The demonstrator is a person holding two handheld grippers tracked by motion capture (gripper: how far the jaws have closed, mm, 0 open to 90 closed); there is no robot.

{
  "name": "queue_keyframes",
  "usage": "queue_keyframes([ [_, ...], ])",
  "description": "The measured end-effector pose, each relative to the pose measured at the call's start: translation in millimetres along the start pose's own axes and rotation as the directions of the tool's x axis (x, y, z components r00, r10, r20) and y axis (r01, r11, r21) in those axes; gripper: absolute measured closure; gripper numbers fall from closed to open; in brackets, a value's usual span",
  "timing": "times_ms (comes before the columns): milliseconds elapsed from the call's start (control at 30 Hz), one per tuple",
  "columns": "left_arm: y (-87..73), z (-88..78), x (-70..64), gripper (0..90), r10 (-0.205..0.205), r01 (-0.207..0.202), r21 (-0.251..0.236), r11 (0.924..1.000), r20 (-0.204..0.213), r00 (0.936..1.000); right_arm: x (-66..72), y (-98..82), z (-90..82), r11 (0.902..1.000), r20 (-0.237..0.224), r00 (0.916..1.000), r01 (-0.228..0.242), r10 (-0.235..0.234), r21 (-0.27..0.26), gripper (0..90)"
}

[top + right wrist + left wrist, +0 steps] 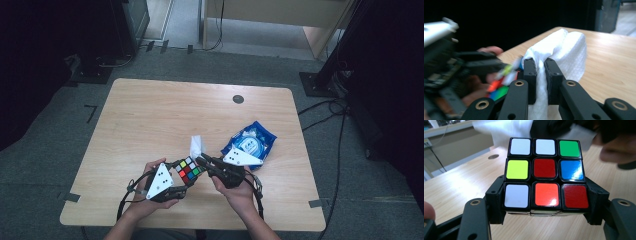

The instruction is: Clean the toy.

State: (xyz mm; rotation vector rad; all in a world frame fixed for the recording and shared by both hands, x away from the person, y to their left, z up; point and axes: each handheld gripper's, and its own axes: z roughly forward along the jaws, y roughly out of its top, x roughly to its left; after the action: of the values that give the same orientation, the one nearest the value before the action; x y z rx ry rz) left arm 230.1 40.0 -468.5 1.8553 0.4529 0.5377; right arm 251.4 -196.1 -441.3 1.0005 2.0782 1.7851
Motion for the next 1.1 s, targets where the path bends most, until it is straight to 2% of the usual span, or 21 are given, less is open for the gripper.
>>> queue_keyframes([
  [100,1.0,-1.1,1.0,34.0,-0.003,0.003,-0.007,1.0000,-0.009,1.0000,-8.1,-5.3,1.3,0.9995,0.029,0.9994,-0.017,0.016,0.025,82.4],
  [200,-0.6,-1.8,6.6,34.0,-0.023,0.023,-0.002,0.9997,-0.029,0.9993,-12.3,-8.9,3.3,0.9991,0.034,0.9992,-0.023,0.021,0.037,82.3],
  [333,-4.0,-2.5,15.0,34.0,-0.056,0.056,0.011,0.9983,-0.064,0.9964,-8.9,-7.3,3.3,0.9989,0.015,0.9997,-0.019,0.018,0.043,82.4],
  [400,-5.2,-2.3,16.0,34.0,-0.058,0.059,0.017,0.9981,-0.069,0.9959,-5.4,-5.1,2.8,0.9992,-0.004,0.9998,-0.017,0.017,0.035,82.4],
  [633,-3.7,1.8,7.3,34.0,-0.040,0.040,0.019,0.9990,-0.030,0.9988,7.9,5.6,-2.0,0.9999,-0.057,0.9983,-0.015,0.014,-0.006,82.3],
  [700,-2.6,2.6,4.3,34.0,-0.031,0.031,0.018,0.9993,-0.024,0.9992,9.5,6.6,-2.5,0.9999,-0.053,0.9986,0.001,-0.002,-0.011,82.2],
  [767,-2.0,2.6,4.3,34.0,-0.028,0.029,0.020,0.9994,-0.027,0.9992,8.2,6.2,-2.8,0.9998,-0.054,0.9985,-0.007,0.006,-0.016,82.0],
  [867,-1.2,-1.0,8.9,34.0,-0.053,0.053,0.002,0.9986,-0.030,0.9982,4.1,4.5,-2.9,1.0000,-0.025,0.9997,-0.008,0.008,-0.004,82.0],
  [967,-0.5,-4.9,15.3,34.0,-0.076,0.075,-0.010,0.9971,-0.044,0.9961,-2.1,-1.0,-1.4,0.9996,-0.018,0.9994,-0.029,0.029,0.003,82.0],
  [1100,-2.7,-6.6,20.6,34.0,-0.101,0.101,-0.011,0.9949,-0.057,0.9932,-5.1,-4.4,1.3,0.9993,-0.012,0.9994,-0.033,0.033,0.020,82.0],
])
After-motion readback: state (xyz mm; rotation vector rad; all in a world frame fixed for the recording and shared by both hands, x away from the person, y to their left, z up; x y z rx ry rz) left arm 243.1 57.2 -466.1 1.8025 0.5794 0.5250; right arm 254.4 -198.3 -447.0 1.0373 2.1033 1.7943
